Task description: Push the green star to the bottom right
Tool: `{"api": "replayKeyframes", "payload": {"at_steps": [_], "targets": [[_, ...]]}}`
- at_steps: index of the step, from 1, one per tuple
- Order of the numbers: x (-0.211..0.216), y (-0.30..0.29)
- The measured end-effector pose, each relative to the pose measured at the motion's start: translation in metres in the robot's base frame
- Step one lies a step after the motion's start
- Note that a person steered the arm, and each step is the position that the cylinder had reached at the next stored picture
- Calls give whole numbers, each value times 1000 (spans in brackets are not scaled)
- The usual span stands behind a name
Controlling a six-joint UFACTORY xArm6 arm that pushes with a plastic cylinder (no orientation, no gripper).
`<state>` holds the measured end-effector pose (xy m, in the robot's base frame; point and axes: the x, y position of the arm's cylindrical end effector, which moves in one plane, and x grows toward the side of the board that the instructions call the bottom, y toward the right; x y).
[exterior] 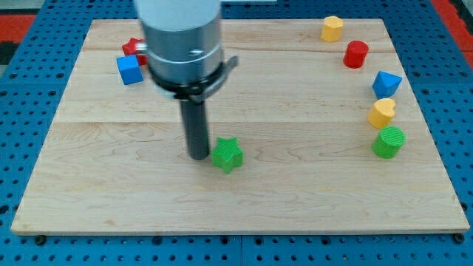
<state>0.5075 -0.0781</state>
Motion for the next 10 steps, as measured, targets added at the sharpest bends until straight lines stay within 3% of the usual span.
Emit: {"api": "replayKeyframes", "payload": {"at_steps": [2,3,5,7,8,9,10], "targets": [[-9,28],[20,76],[21,201],[13,185],[-18,184],[-5,189],[18,249]]}}
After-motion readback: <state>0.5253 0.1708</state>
